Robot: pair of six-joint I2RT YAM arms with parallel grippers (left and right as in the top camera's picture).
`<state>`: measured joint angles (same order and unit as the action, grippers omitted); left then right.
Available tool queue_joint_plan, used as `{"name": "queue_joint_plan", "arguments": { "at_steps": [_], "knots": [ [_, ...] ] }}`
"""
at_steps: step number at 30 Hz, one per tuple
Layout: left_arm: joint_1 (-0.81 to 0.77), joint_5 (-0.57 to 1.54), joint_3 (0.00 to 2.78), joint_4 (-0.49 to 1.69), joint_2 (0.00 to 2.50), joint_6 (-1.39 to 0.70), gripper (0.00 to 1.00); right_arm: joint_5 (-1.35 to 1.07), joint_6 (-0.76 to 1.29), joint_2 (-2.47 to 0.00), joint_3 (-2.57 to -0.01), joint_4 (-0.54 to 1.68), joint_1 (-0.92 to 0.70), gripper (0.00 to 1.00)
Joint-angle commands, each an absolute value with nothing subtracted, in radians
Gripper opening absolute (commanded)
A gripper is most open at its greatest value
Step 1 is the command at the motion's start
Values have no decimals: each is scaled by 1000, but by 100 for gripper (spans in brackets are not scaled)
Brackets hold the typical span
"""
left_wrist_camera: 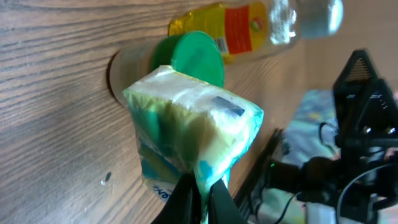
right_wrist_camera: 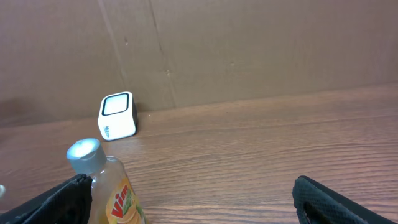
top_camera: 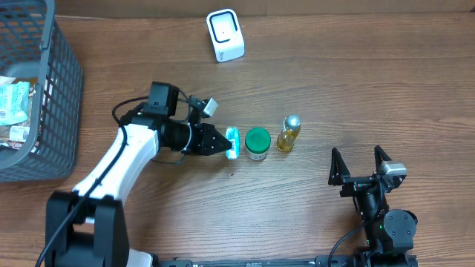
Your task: Scan the item barcode
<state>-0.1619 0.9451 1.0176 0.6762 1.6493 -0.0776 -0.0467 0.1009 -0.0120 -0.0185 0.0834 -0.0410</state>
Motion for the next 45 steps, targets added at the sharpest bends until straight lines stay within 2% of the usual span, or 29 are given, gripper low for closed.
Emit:
{"name": "queue_joint_plan", "arguments": {
  "at_steps": [1, 12, 22, 34, 39, 45],
  "knots": [
    [-122, 1138, 972, 625, 1714, -74, 4, -43, 105, -3, -8, 81, -46, 100],
    [-90, 1274, 943, 513, 1914, -66, 4, -43, 105, -3, -8, 81, -46, 100],
    [-93, 1148, 933, 485, 1970, -66, 7, -43, 105, -3, -8, 81, -46, 100],
    [-96, 1150, 918, 464, 1970, -69, 8, -43, 105, -3, -8, 81, -46, 100],
    [-107, 1168, 918, 437, 1970, -140, 11, -43, 105, -3, -8, 81, -46, 100],
    [-125, 1182, 918, 436, 1970, -227, 4, -43, 104, -3, -8, 81, -46, 100]
  ]
}}
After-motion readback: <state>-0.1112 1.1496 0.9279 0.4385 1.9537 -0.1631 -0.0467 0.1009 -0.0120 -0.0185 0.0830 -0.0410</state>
